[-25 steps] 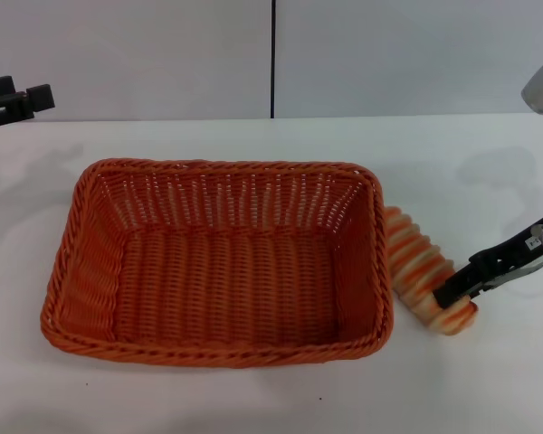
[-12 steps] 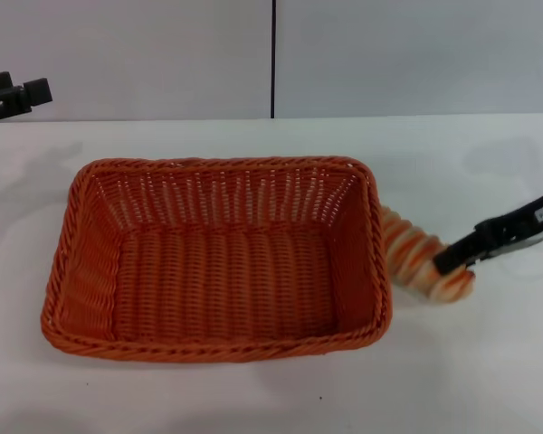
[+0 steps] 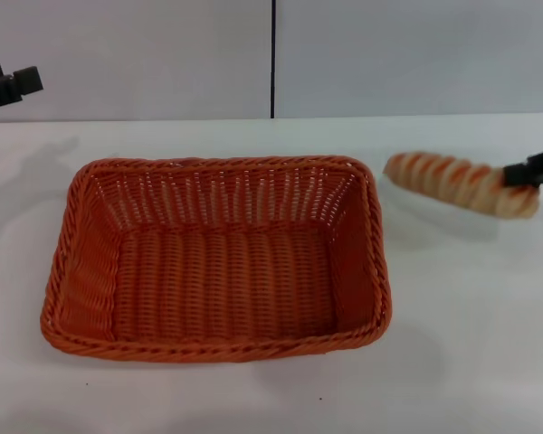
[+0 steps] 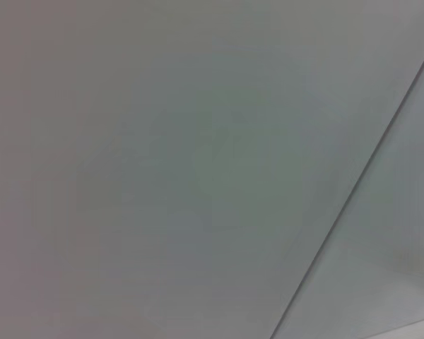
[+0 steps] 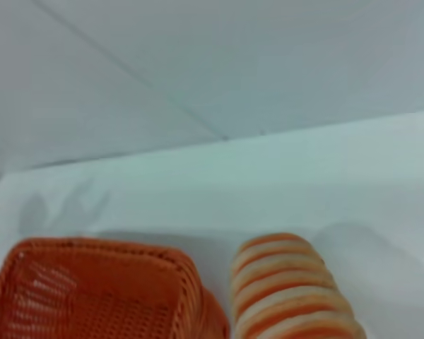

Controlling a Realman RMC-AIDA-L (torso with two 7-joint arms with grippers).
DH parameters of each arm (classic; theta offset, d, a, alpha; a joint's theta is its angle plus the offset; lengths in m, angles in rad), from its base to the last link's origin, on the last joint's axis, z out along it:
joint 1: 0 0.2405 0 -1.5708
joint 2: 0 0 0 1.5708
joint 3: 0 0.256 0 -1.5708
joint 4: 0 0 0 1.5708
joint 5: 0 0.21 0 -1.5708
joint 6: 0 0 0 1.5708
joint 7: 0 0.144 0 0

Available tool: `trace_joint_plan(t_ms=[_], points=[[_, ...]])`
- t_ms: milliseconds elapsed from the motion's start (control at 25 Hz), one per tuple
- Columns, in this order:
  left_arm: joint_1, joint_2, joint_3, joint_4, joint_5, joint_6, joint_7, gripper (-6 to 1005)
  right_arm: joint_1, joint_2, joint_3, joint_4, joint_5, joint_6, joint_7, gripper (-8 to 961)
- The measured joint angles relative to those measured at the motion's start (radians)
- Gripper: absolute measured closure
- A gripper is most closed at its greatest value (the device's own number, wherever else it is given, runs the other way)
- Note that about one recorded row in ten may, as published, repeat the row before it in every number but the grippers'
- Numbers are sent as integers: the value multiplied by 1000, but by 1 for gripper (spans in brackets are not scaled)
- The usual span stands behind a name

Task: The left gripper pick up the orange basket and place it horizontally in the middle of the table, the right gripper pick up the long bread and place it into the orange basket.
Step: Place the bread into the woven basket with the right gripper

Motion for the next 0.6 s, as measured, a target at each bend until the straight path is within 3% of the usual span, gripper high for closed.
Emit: trace_joint_plan(t_ms=[160,280,600], points=[[-1,2,-1,-1,-1,-5,0,159,-18,0,2,-83,49,-49,15,753],[-1,2,-1,-6,-2,-6,-1,159,-17,13,-8,-188,54,-82,32,767],[6,8,-1,-37,-15,-5,0,159,57,30,-64,-375,104,-177,75,814]])
